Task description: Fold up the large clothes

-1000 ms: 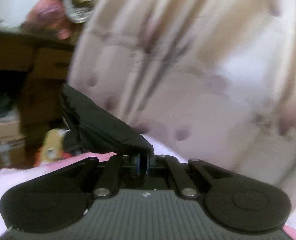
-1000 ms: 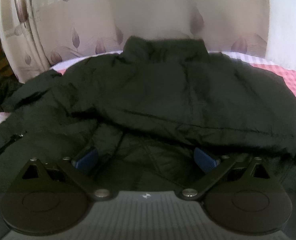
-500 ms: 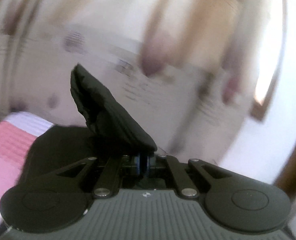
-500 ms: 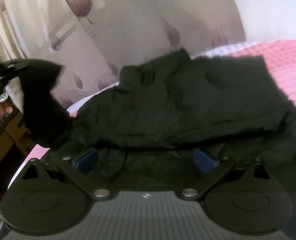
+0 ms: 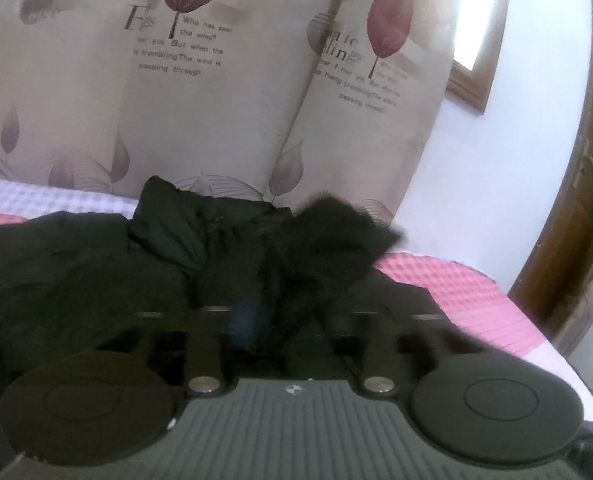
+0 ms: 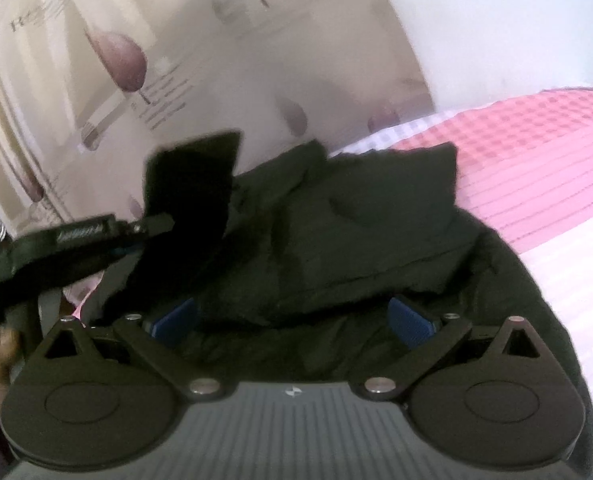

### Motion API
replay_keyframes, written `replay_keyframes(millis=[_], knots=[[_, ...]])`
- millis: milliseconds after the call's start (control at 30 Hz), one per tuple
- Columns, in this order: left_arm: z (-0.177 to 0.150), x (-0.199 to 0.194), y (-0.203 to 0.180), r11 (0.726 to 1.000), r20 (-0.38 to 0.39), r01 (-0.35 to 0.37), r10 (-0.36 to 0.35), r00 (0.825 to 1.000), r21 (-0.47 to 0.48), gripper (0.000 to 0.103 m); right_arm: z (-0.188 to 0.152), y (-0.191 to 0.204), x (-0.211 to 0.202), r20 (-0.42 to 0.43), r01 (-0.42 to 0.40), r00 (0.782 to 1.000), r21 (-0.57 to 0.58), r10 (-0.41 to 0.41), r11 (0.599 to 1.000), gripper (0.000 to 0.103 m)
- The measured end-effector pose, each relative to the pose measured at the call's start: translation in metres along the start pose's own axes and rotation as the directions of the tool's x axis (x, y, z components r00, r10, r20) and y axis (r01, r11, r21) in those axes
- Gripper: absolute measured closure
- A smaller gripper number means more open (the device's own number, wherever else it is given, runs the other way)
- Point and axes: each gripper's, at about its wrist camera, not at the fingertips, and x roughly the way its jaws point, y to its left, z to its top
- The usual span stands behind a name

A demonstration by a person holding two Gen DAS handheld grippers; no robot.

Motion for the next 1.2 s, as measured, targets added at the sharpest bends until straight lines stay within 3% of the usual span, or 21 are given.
replay_keyframes(millis=[33, 100, 167, 267, 467, 500, 533, 600, 633, 767, 833, 1000, 1100, 1200], knots=[[0.0, -0.006, 0.0, 1.0, 0.019, -0.001, 0.001, 1.0, -0.015, 0.016, 0.002, 0.0, 0.0, 0.002, -0.003, 1.0, 0.007, 0.003, 1.0, 0.0], [0.003, -0.022, 0.0, 0.999, 0.09, -0.015, 0.017, 0.996, -0.031, 0.002, 0.008, 0.001, 0.002, 0.011, -0.019, 1.0, 0.012, 0.019, 1.0, 0.0], [0.006, -0.036, 0.005, 0.999, 0.115, -0.014, 0.018, 0.993, -0.033, 0.0, 0.014, 0.004, 0.006, 0.01, -0.04, 0.999, 0.015, 0.04, 0.999, 0.0], [0.005, -0.047, 0.019, 0.999, 0.087, -0.038, 0.04, 0.995, -0.027, 0.0, 0.026, 0.012, 0.022, -0.025, -0.059, 0.998, 0.014, 0.06, 0.998, 0.0], [-0.011, -0.061, 0.068, 0.983, 0.052, -0.185, 0.184, 0.982, 0.006, 0.009, 0.043, 0.026, 0.074, -0.09, 0.004, 0.996, -0.066, -0.01, 0.998, 0.001], [-0.014, -0.063, 0.079, 0.979, 0.044, -0.205, 0.206, 0.978, -0.013, 0.009, 0.044, 0.028, 0.086, -0.118, 0.03, 0.992, -0.086, -0.04, 0.996, 0.01], [-0.017, -0.064, 0.09, 0.973, 0.033, -0.226, 0.227, 0.973, -0.036, 0.009, 0.044, 0.031, 0.098, -0.146, 0.053, 0.987, -0.109, -0.069, 0.993, 0.041], [-0.022, -0.066, 0.108, 0.964, 0.012, -0.255, 0.257, 0.966, -0.079, 0.009, 0.044, 0.035, 0.117, -0.2, 0.035, 0.978, -0.137, -0.063, 0.99, 0.076], [-0.025, -0.068, 0.115, 0.959, 0.003, -0.265, 0.267, 0.964, -0.097, 0.009, 0.044, 0.038, 0.121, -0.204, 0.033, 0.977, -0.144, -0.062, 0.989, 0.086], [-0.029, -0.074, 0.133, 0.939, -0.015, -0.317, 0.318, 0.948, -0.133, 0.008, 0.053, 0.048, 0.103, -0.089, 0.077, 0.991, -0.223, -0.099, 0.972, 0.1], [-0.03, -0.077, 0.14, 0.934, -0.016, -0.327, 0.328, 0.945, -0.143, 0.007, 0.058, 0.043, 0.091, -0.04, 0.112, 0.991, -0.239, -0.125, 0.965, 0.101], [-0.034, -0.069, 0.14, 0.923, -0.028, -0.36, 0.359, 0.933, -0.14, 0.004, 0.053, 0.023, 0.095, -0.078, 0.147, 0.982, -0.252, -0.172, 0.956, 0.101], [-0.036, -0.068, 0.135, 0.921, -0.027, -0.37, 0.37, 0.929, -0.121, 0.004, 0.051, 0.014, 0.087, -0.079, 0.089, 0.991, -0.178, -0.105, 0.98, 0.1], [-0.033, -0.069, 0.131, 0.92, -0.017, -0.38, 0.38, 0.925, -0.09, 0.004, 0.048, 0.022, 0.077, -0.039, 0.069, 0.996, -0.207, -0.079, 0.976, 0.1]])
